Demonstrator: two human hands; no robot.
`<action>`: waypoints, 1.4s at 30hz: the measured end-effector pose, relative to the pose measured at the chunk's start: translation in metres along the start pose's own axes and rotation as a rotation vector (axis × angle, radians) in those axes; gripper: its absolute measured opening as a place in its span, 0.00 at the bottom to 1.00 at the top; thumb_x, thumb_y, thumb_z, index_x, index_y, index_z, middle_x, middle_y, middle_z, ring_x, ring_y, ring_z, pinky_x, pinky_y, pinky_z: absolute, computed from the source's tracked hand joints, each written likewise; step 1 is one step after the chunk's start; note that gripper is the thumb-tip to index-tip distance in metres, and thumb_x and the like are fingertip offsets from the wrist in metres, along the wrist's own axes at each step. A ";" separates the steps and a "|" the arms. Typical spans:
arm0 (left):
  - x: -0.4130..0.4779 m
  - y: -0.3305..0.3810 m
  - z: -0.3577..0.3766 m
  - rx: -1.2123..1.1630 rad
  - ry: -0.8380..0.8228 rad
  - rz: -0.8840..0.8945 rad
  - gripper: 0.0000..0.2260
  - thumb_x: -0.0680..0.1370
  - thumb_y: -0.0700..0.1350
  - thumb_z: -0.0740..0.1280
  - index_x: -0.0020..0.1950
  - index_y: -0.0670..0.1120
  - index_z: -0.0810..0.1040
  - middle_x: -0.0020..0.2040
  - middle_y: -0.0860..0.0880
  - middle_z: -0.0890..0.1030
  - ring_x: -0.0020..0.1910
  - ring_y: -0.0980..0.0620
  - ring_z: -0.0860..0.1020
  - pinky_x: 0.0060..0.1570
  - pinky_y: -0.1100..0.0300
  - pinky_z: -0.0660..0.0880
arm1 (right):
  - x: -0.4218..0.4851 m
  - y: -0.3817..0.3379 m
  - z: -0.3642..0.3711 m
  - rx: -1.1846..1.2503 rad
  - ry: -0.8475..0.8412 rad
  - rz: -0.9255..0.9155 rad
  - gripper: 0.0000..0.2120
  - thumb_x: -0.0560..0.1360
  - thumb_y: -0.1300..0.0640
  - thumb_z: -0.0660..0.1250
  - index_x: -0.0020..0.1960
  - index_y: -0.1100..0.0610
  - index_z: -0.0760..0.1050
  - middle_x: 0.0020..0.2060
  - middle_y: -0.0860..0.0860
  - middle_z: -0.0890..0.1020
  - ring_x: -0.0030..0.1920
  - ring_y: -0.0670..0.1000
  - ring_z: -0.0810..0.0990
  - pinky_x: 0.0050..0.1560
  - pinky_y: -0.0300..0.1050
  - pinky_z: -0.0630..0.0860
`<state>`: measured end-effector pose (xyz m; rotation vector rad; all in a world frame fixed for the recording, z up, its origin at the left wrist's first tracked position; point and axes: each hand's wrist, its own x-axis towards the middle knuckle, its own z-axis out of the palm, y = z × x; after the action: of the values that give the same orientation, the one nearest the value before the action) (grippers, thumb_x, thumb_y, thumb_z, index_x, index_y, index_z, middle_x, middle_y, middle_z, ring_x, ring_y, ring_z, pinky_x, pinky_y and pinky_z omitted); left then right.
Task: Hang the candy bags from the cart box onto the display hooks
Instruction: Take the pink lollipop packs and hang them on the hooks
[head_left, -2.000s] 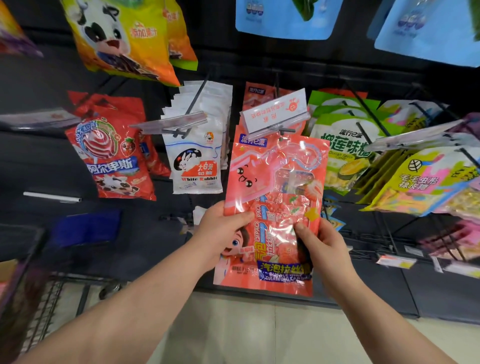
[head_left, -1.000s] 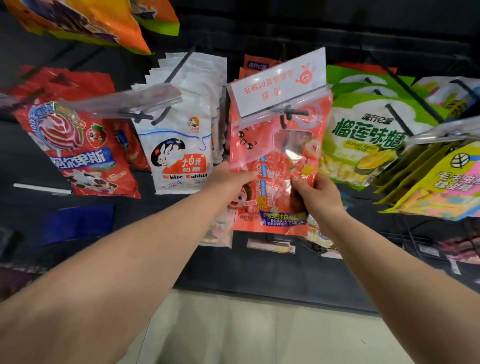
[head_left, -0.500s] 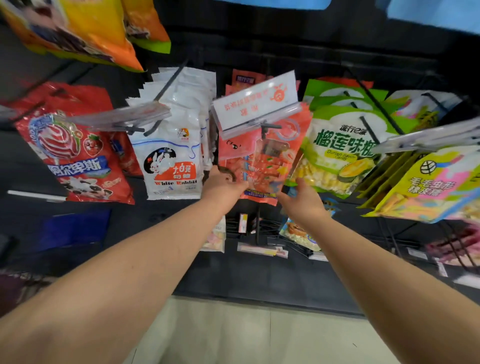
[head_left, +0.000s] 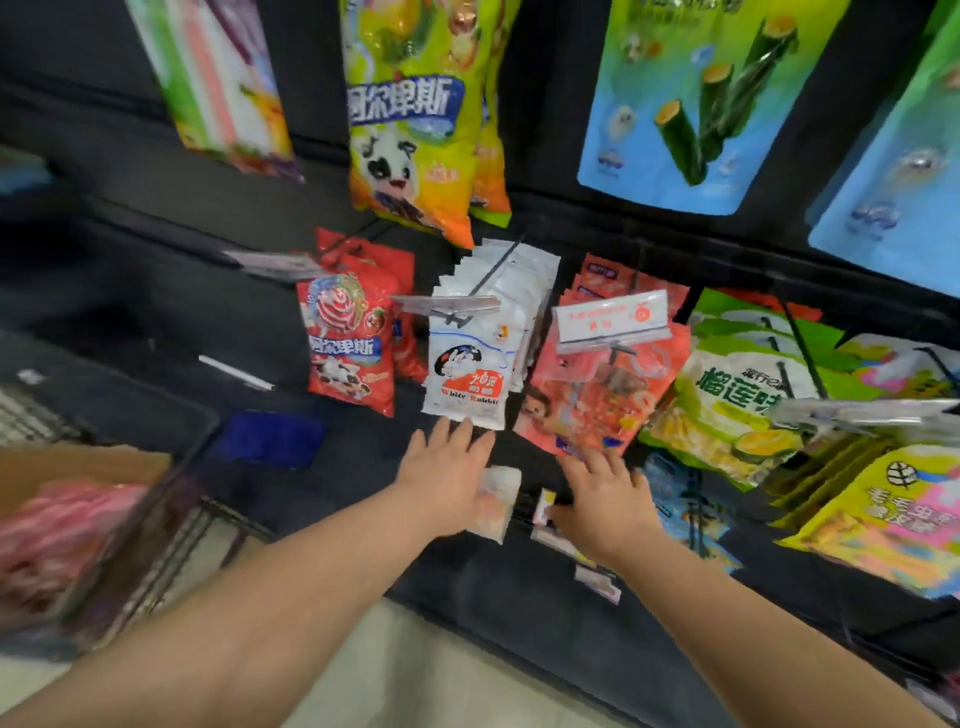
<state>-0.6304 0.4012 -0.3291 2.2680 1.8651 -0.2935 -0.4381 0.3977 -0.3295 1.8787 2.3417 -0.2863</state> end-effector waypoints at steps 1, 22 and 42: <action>-0.011 -0.010 0.002 -0.020 -0.011 -0.040 0.36 0.78 0.63 0.58 0.80 0.49 0.47 0.80 0.45 0.49 0.78 0.41 0.47 0.74 0.42 0.51 | 0.000 -0.011 0.001 -0.006 -0.006 -0.033 0.31 0.77 0.42 0.59 0.76 0.50 0.54 0.77 0.51 0.54 0.77 0.58 0.49 0.73 0.61 0.54; -0.356 -0.300 0.091 -0.166 0.024 -0.684 0.39 0.76 0.65 0.59 0.80 0.50 0.47 0.80 0.45 0.53 0.78 0.41 0.50 0.73 0.44 0.53 | -0.070 -0.391 0.035 -0.078 -0.069 -0.535 0.31 0.78 0.40 0.57 0.77 0.48 0.52 0.77 0.48 0.56 0.78 0.56 0.49 0.74 0.60 0.50; -0.443 -0.447 0.146 -0.217 -0.024 -0.770 0.37 0.77 0.64 0.58 0.79 0.49 0.48 0.80 0.46 0.52 0.78 0.42 0.51 0.73 0.43 0.55 | -0.063 -0.579 0.083 -0.122 -0.208 -0.612 0.29 0.76 0.41 0.61 0.74 0.49 0.59 0.74 0.51 0.63 0.76 0.56 0.55 0.74 0.61 0.51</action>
<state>-1.1575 0.0293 -0.3587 1.3227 2.5317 -0.2006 -0.9908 0.1981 -0.3570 0.9846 2.6450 -0.3615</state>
